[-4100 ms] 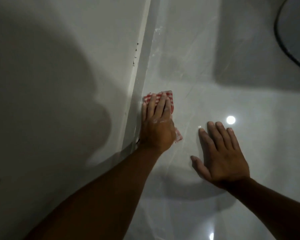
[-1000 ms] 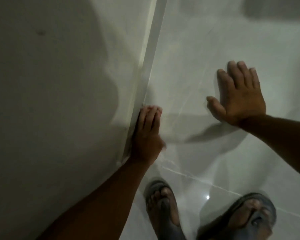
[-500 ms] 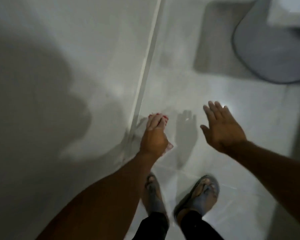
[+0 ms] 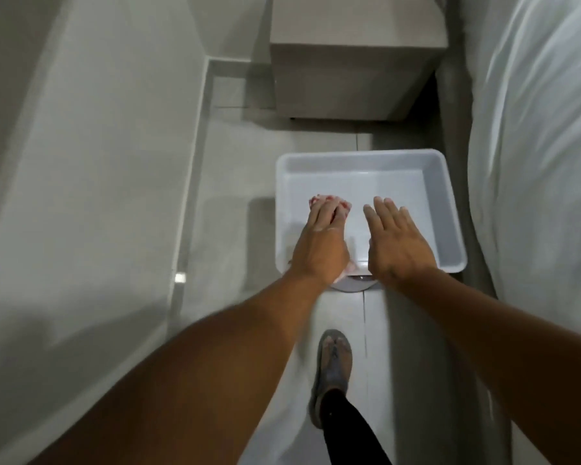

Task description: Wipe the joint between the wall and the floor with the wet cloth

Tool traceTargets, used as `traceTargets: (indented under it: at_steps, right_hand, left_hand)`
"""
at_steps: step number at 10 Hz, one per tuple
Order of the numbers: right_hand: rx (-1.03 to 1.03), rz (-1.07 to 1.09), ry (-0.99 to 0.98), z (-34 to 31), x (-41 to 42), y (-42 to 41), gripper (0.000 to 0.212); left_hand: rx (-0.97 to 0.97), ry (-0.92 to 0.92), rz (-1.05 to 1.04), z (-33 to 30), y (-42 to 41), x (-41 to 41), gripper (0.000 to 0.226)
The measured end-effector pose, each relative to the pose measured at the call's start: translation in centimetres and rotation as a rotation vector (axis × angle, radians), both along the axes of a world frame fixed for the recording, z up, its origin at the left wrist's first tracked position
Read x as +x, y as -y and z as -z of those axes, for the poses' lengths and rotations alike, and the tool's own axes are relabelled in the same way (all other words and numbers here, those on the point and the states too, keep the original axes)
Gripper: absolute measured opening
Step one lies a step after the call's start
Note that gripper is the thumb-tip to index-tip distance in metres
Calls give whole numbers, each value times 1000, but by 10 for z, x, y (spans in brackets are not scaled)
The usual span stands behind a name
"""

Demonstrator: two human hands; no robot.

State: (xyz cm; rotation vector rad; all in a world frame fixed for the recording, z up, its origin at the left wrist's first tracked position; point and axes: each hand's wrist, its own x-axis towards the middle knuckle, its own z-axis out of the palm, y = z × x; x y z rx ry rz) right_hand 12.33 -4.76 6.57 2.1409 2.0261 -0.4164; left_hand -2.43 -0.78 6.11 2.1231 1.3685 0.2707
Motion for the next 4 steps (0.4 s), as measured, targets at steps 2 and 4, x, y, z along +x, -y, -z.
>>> traceTargets:
  at_steps: [2, 4]
  right_hand:
    - [-224, -83, -23, 85, 55, -25, 70]
    - [-92, 175, -308, 77, 74, -16, 67]
  left_hand:
    - [-102, -197, 29, 105, -37, 68, 92]
    - [-86, -388, 144, 132, -32, 69, 95]
